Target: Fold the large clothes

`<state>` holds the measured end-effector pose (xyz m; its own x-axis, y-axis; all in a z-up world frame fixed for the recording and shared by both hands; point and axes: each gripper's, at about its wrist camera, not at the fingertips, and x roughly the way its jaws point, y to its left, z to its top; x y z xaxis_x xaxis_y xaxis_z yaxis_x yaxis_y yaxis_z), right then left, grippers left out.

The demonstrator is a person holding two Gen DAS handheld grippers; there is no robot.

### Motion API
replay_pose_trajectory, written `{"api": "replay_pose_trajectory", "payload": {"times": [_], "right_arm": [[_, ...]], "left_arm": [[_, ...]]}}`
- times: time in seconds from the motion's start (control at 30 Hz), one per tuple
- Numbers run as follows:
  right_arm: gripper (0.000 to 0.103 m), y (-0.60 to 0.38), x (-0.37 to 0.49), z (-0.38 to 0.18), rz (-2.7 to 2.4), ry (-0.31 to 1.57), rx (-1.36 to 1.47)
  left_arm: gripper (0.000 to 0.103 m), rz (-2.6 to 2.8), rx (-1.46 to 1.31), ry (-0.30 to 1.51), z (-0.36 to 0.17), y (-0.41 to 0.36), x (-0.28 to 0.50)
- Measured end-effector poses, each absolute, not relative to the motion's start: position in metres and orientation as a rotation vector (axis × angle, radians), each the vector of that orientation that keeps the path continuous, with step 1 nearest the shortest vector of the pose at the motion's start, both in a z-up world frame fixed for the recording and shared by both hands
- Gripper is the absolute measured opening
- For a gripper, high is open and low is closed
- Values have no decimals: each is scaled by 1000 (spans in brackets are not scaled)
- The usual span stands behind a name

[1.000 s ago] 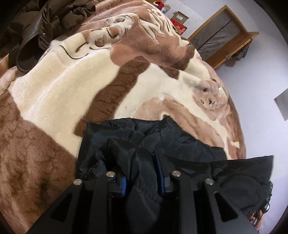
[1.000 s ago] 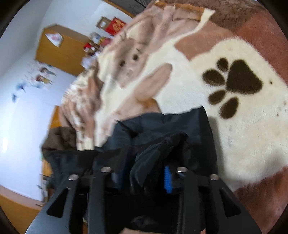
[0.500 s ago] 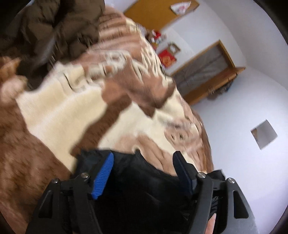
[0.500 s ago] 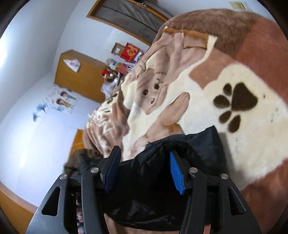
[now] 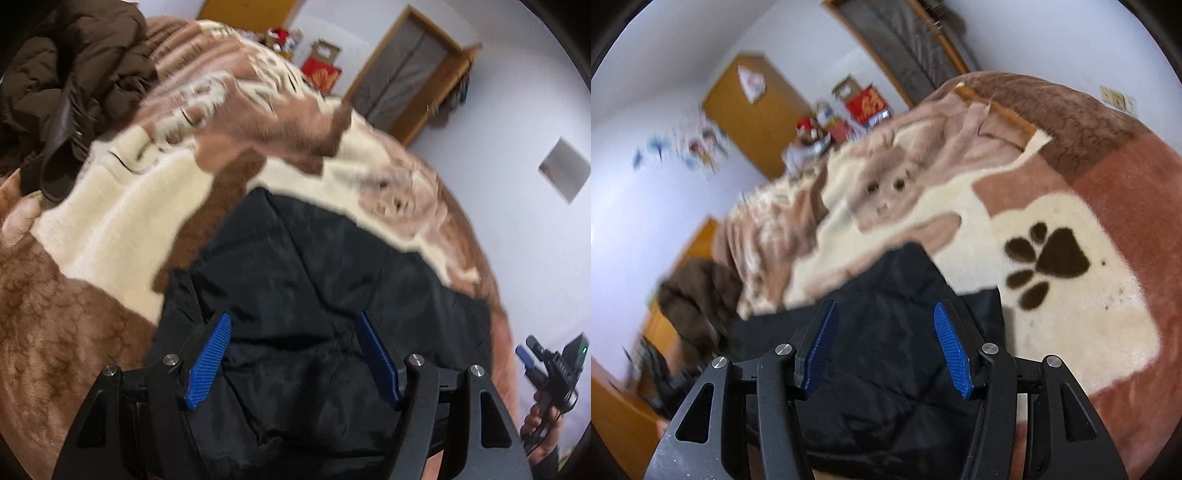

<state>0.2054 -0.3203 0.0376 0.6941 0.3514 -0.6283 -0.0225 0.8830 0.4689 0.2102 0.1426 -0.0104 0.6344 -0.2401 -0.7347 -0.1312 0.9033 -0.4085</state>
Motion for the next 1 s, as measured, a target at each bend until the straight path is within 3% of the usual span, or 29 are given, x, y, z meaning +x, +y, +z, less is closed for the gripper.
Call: {"api": "replay_pose_trajectory", "payload": {"times": [0.5,1.0], "right_arm": [[55,-236,250,-16,192,835,-13],[55,-261,319,-79,104,892,112]], "left_arm": [[73,-146,-60,874,-33,33,253],[74,16,-63,875,-95,49,313]]}}
